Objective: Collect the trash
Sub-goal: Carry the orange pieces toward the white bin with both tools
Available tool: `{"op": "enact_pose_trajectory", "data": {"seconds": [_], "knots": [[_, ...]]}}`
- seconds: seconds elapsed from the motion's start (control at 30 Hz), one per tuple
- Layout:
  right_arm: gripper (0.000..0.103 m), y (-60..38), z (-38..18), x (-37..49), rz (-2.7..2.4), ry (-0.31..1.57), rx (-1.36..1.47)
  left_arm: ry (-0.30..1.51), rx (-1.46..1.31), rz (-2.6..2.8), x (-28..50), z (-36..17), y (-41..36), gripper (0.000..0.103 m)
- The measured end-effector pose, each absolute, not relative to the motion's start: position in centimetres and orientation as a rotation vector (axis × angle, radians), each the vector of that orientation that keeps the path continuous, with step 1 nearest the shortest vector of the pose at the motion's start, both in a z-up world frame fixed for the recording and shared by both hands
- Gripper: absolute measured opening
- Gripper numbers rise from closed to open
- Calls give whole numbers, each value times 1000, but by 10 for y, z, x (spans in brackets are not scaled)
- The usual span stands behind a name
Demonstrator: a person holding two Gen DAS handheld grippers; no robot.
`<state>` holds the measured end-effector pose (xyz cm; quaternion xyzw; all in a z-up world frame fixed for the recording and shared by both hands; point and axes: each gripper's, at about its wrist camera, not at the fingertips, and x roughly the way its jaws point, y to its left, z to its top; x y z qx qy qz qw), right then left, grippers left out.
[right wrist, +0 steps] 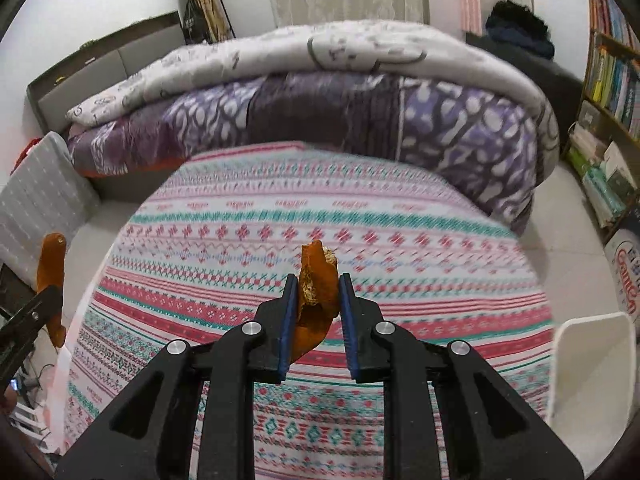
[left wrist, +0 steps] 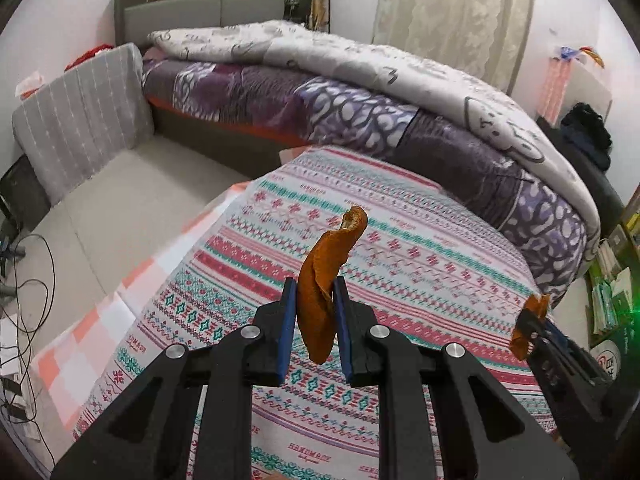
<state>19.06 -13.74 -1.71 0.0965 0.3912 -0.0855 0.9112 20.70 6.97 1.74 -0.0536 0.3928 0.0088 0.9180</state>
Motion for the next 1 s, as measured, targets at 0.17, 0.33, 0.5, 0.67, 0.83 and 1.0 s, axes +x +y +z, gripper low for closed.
{"op": "enact_pose_trajectory", "data": {"seconds": [0.17,0.33,0.5,0.67,0.83,1.0], "knots": [[19,-148,3,170,-214,742,157,755,-91,6,195,32,58,19],[19,-163,18,144,-253,693,148,721,-77,-9,184,42,46,19],[19,-181,26,123,-286,665,159,705,-40,-39,173,44,29,19],[19,-203,24,106,-323,653,186,695,2,-73,163,44,6,19],[19,-222,26,93,-352,643,208,679,31,-112,153,49,-21,19],[19,-248,33,77,-385,630,233,657,51,-158,142,57,-50,19]]}}
